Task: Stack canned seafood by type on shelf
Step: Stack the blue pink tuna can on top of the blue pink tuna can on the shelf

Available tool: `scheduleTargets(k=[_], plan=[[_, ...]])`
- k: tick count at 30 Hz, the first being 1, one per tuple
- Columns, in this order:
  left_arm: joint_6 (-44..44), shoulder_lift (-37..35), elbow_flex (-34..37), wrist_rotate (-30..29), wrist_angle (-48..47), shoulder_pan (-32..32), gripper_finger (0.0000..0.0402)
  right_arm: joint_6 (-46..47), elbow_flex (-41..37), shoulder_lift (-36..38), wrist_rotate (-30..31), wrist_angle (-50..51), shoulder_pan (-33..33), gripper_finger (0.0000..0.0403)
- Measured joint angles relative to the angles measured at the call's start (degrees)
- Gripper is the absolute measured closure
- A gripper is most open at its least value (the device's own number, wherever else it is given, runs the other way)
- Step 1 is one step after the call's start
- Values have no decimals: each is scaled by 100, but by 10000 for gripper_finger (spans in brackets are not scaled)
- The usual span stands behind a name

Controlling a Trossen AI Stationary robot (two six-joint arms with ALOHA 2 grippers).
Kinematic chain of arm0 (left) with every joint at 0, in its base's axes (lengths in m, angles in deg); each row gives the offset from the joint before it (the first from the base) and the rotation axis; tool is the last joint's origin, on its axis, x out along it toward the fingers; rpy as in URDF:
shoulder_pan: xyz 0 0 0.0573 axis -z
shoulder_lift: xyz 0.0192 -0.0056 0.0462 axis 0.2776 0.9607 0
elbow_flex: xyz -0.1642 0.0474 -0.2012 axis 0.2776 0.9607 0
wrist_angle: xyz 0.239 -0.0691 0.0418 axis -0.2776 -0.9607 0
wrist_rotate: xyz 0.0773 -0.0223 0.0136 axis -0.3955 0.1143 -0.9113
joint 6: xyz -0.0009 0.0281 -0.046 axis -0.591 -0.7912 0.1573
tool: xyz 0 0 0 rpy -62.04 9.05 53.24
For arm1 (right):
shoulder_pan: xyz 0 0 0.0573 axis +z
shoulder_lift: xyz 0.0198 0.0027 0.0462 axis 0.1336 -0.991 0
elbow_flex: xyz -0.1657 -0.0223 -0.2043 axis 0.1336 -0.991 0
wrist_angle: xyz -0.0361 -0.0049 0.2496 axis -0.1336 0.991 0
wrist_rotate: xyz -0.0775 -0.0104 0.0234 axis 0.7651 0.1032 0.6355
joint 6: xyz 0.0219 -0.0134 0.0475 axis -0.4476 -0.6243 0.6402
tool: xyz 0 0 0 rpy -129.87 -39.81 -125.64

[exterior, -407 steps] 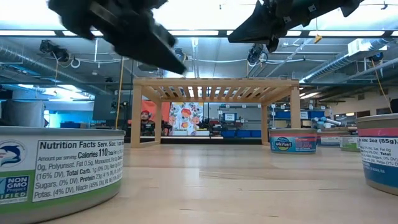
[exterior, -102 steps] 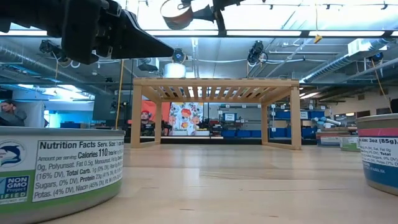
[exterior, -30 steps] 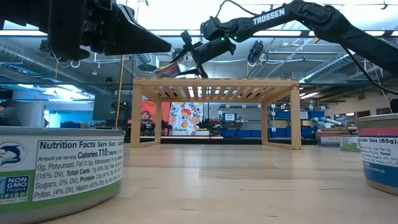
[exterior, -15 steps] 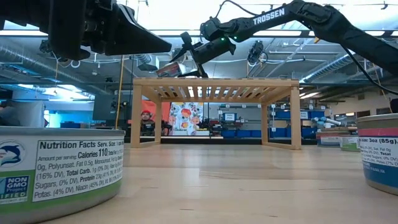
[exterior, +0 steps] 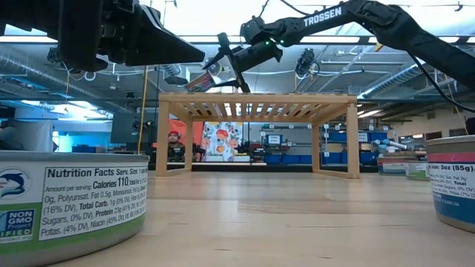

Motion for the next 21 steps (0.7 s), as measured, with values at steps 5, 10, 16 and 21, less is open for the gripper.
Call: scheduleTargets(k=[5, 10, 16, 21], plan=[[0, 0, 0, 0, 2, 0, 392, -248, 125, 27, 158, 364, -2, 119], [2, 0, 0, 0, 14, 0, 392, -535, 123, 28, 344, 884, 0, 126], [2, 0, 0, 0, 37, 0, 392, -776, 123, 28, 353, 1026, 0, 144], [2, 0, 0, 0, 35, 0, 392, -932, 123, 30, 349, 1036, 7, 158]])
